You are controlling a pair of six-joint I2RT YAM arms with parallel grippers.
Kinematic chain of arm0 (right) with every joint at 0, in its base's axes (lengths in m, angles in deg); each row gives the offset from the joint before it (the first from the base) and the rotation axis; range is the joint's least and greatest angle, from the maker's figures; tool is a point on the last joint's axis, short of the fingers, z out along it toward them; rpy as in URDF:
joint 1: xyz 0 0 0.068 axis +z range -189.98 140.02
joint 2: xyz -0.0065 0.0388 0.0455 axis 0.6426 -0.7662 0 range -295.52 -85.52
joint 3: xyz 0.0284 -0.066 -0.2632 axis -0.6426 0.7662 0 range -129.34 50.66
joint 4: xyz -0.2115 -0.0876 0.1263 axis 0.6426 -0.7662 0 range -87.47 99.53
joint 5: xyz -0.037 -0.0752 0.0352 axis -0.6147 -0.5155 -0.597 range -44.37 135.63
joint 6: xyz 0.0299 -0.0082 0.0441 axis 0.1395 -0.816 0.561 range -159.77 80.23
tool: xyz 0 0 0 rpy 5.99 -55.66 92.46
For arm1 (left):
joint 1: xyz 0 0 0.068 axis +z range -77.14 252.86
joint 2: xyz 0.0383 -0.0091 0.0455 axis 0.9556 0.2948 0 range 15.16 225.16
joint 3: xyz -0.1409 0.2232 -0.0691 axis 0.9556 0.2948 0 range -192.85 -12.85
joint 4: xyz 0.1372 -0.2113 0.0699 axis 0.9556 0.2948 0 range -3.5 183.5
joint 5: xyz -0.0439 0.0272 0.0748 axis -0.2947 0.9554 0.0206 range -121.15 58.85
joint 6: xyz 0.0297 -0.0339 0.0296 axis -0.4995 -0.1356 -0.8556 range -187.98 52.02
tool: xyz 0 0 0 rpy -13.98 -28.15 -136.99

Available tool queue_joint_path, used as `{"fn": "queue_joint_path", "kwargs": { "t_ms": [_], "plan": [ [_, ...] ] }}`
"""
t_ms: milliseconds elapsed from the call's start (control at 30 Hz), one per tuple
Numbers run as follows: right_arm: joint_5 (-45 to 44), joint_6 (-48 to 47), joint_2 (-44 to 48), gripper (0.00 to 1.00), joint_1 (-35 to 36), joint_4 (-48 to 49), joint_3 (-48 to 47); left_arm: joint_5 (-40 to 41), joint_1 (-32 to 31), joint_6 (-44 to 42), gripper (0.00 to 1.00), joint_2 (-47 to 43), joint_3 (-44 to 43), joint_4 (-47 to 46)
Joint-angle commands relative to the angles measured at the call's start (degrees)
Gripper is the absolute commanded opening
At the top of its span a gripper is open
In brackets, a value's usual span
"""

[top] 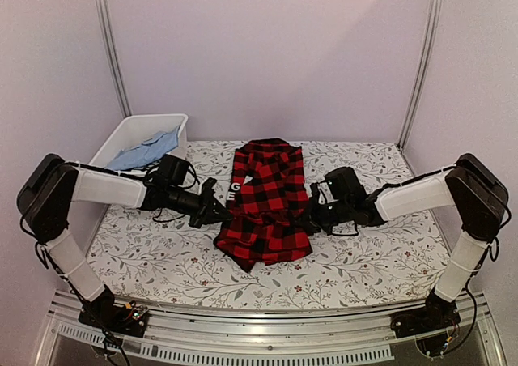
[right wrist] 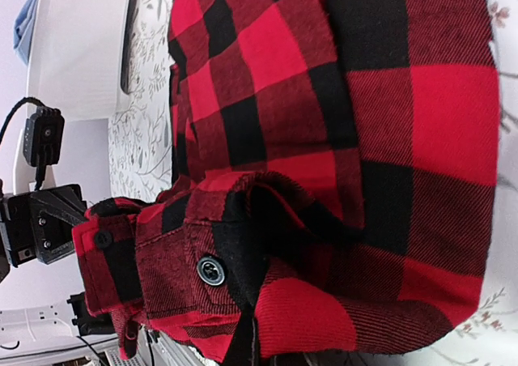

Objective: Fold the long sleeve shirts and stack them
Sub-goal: Pick up the rectangle-folded shirt from the center of the board, then fold the rectangle-folded shirt at the center of the board.

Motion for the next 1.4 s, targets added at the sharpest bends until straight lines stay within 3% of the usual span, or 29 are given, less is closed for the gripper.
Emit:
{"fn": "queue_joint_path", "kwargs": {
  "t_ms": [0,167,400,500,567,700,833,1000,1367],
  "plan": [
    [-2.4,0.4,-3.0,0.00,-1.7,1.5,-3.4,1.0,2.2,5.0,0.00,4.7,-0.4,-9.4],
    [-4.0,1.0,-4.7,0.00,-2.4,1.8,-4.6,2.2,2.5,7.3,0.00,9.5,-1.8,-14.2],
    [-6.4,0.2,-4.7,0.03,-2.7,1.2,-5.1,5.6,2.6,5.8,0.00,11.3,-4.3,-12.4],
    [-7.0,-0.4,-4.0,0.08,-2.7,0.7,-5.2,6.2,2.9,5.0,0.01,11.2,-4.9,-11.1],
    [-7.4,-1.2,-3.4,0.19,-2.7,-0.5,-5.6,6.1,3.1,4.3,0.11,10.9,-5.0,-10.6],
    [-9.4,-3.9,-0.3,0.46,-2.6,-4.7,-5.6,8.7,3.4,1.2,0.45,7.1,-4.1,-7.2],
    [-10.4,-6.8,4.3,0.58,-2.3,-8.8,-4.4,11.1,3.7,-3.1,0.59,2.3,-1.8,-3.3],
    [-10.2,-9.7,7.5,0.62,-1.0,-11.8,-1.7,13.3,3.0,-7.6,0.65,-1.9,2.3,0.5],
    [-12.0,-13.6,5.4,0.57,4.3,-13.4,3.1,15.8,-1.6,-10.3,0.63,-2.4,7.2,-0.3]
  ]
}}
